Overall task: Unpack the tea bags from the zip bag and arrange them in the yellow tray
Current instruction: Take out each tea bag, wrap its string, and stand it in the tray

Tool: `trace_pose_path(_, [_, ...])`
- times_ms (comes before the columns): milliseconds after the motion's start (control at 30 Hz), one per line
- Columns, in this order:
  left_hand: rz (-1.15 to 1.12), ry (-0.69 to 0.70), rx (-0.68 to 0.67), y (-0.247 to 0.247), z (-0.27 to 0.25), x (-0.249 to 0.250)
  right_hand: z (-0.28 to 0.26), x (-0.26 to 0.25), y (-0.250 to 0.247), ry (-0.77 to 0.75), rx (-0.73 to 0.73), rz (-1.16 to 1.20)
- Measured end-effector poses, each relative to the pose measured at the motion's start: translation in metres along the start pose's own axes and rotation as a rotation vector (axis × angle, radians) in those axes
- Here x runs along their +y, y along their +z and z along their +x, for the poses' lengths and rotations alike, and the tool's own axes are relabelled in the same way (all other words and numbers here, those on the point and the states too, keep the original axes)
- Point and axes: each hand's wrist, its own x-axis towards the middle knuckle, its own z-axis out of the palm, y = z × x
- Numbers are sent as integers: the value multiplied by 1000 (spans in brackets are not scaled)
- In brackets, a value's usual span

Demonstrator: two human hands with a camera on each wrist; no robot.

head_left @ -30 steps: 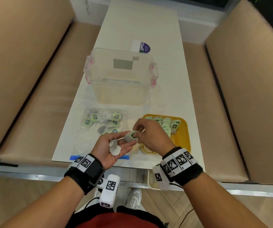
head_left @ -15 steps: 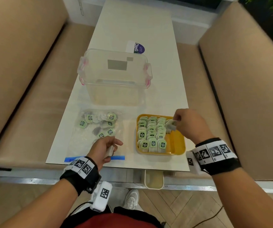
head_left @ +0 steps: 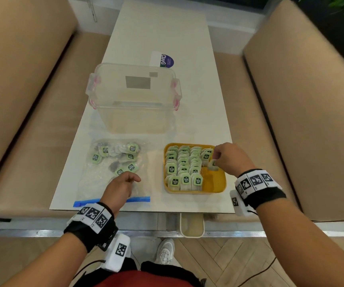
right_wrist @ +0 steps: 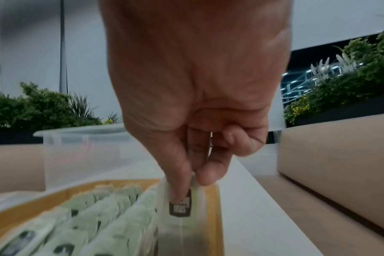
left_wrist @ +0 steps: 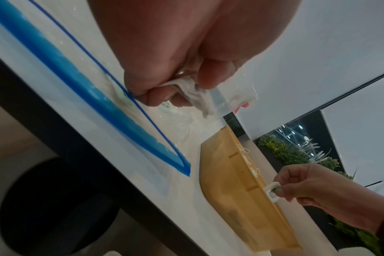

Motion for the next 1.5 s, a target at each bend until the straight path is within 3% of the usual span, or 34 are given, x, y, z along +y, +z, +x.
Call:
trace_pose_path(367, [103, 108, -160, -5, -6, -8, 15, -12, 21, 35, 12, -29])
trace_pose_path(633, [32, 80, -166, -7, 0, -17, 16, -12, 26, 19, 78, -212])
trace_pose_path(1067, [16, 101, -174, -5, -2, -15, 20, -5, 37, -20, 121, -281])
trace_pose_path(1300, [20, 199, -175, -5, -4, -12, 17, 8, 36, -6, 269, -81])
trace_pose_path(1367, [25, 253, -174, -3, -6, -7, 10, -1, 31, -68, 328, 30])
trace_pose_path(1433, [26, 301, -168, 1, -8, 1, -4, -24, 25, -192, 289, 220])
trace_pose_path(1500, [29, 343, -159, 7, -11, 9, -24, -56, 23, -317, 114, 356])
